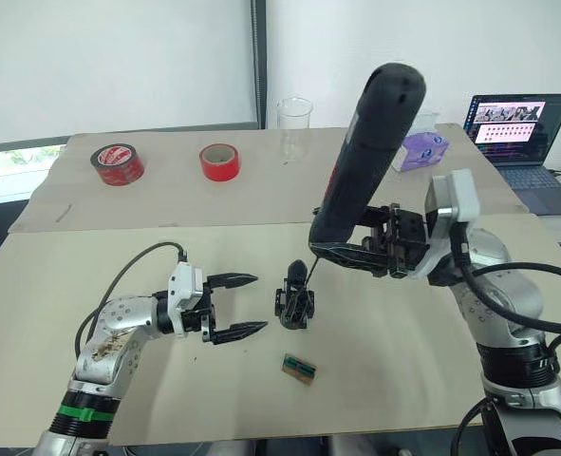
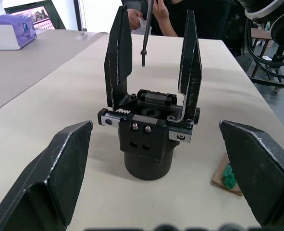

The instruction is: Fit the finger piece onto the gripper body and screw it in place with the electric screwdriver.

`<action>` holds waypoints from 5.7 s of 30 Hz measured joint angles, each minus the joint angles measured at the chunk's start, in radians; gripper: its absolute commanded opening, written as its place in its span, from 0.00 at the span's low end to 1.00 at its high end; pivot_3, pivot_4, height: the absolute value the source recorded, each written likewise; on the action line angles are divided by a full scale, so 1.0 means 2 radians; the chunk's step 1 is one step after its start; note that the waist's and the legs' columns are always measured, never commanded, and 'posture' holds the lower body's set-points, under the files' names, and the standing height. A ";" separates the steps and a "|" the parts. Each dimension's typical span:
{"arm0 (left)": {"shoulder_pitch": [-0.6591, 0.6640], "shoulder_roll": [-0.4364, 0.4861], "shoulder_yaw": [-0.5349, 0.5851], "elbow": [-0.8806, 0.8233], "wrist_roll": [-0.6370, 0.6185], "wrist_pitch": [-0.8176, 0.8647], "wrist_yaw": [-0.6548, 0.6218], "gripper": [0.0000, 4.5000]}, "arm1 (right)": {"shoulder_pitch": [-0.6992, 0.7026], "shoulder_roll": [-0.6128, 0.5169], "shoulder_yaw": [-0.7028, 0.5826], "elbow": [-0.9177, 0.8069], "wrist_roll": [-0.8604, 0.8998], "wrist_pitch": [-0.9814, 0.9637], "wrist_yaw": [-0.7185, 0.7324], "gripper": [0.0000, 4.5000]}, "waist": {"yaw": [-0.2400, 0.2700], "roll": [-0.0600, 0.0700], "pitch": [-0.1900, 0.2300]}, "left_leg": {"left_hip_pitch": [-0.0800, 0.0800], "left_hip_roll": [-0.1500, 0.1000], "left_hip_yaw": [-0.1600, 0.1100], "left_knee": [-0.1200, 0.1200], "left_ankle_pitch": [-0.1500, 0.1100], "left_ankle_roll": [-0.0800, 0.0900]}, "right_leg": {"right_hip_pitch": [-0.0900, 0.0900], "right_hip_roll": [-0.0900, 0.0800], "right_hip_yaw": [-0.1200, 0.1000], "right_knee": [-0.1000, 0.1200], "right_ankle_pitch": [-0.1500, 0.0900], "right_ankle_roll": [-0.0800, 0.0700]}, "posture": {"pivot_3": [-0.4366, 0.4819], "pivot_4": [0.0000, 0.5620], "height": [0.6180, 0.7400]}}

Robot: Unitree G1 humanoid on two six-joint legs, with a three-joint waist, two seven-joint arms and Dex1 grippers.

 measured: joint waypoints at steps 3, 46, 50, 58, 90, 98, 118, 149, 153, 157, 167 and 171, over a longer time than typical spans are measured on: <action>-0.002 -0.004 -0.004 0.002 0.005 0.000 0.000 1.00 | 0.000 0.009 0.003 0.005 -0.002 0.000 0.000 0.43 | 0.000 0.000 0.000 | 0.000 0.000 0.000 0.000 0.000 0.000 | 0.000 0.000 0.000 0.000 0.000 0.000 | 0.48 0.27 1.00; -0.003 -0.020 -0.029 0.011 0.033 -0.014 0.006 1.00 | -0.012 0.047 0.038 0.031 -0.017 0.048 0.016 0.43 | -0.003 0.000 0.000 | 0.000 0.000 0.000 0.000 0.000 0.000 | -0.001 0.000 0.000 0.000 0.000 0.000 | 0.48 0.27 1.00; -0.001 -0.020 -0.029 0.011 0.033 -0.015 0.006 1.00 | -0.012 0.048 0.038 0.024 -0.016 0.049 0.016 0.43 | -0.003 0.000 0.000 | 0.000 0.000 0.000 0.000 0.000 0.000 | -0.001 0.000 0.000 0.000 0.000 0.000 | 0.48 0.27 1.00; 0.011 -0.020 -0.029 0.011 0.033 -0.017 0.007 1.00 | -0.012 0.048 0.038 0.022 -0.016 0.050 0.016 0.43 | -0.004 0.000 0.000 | 0.000 0.000 0.000 0.000 0.000 0.000 | -0.001 0.000 0.000 0.000 0.000 0.000 | 0.48 0.27 1.00; 0.018 -0.021 -0.029 0.011 0.037 -0.027 0.014 1.00 | -0.012 0.048 0.046 0.030 -0.019 0.049 0.031 0.43 | -0.005 0.000 0.000 | 0.000 0.000 0.000 0.000 0.000 0.000 | -0.001 0.000 0.000 0.000 0.000 0.000 | 0.48 0.27 1.00; 0.020 -0.021 -0.029 0.011 0.037 -0.031 0.015 1.00 | -0.015 0.053 0.046 0.035 -0.025 0.048 0.033 0.43 | -0.005 0.000 0.000 | 0.000 0.000 0.000 0.000 0.000 0.000 | -0.001 0.000 0.000 0.000 0.000 0.000 | 0.48 0.27 1.00; 0.021 -0.024 -0.029 0.015 0.038 -0.033 0.014 1.00 | -0.018 0.052 0.045 0.038 -0.028 0.048 0.040 0.43 | -0.005 0.000 0.000 | 0.000 0.000 0.000 0.000 0.000 0.000 | -0.001 0.000 0.000 0.000 0.000 0.000 | 0.48 0.27 1.00; 0.015 -0.031 -0.032 0.018 0.046 -0.034 0.014 1.00 | -0.028 0.048 0.045 0.053 -0.028 0.049 0.050 0.43 | -0.005 0.000 0.000 | 0.000 0.000 0.000 0.000 0.000 0.000 | -0.001 0.000 0.000 0.000 0.000 0.000 | 0.48 0.27 1.00; 0.007 -0.031 -0.034 0.027 0.050 -0.034 0.014 1.00 | -0.028 0.048 0.046 0.053 -0.028 0.049 0.050 0.43 | -0.005 0.000 0.000 | 0.000 0.000 0.000 0.000 0.000 0.000 | -0.001 0.000 0.000 0.000 0.000 0.000 | 0.48 0.27 1.00; 0.001 -0.032 -0.038 0.029 0.055 -0.034 0.014 1.00 | -0.028 0.048 0.047 0.052 -0.028 0.049 0.049 0.43 | -0.005 0.000 0.000 | 0.000 0.000 0.000 0.000 0.000 0.000 | -0.001 0.000 0.000 0.000 0.000 0.000 | 0.48 0.27 1.00; -0.003 -0.034 -0.047 0.040 0.065 -0.034 0.014 1.00 | -0.032 0.049 0.060 0.050 -0.041 0.049 0.041 0.43 | -0.006 0.000 0.000 | 0.000 0.000 0.000 0.000 0.000 0.000 | -0.001 0.000 0.000 0.000 0.000 0.000 | 0.48 0.27 1.00; -0.005 -0.035 -0.047 0.045 0.065 -0.034 0.013 1.00 | -0.031 0.049 0.061 0.048 -0.043 0.049 0.040 0.43 | -0.006 0.000 0.000 | 0.000 0.000 0.000 0.000 0.000 0.000 | -0.001 0.000 0.000 0.000 0.000 0.000 | 0.48 0.27 1.00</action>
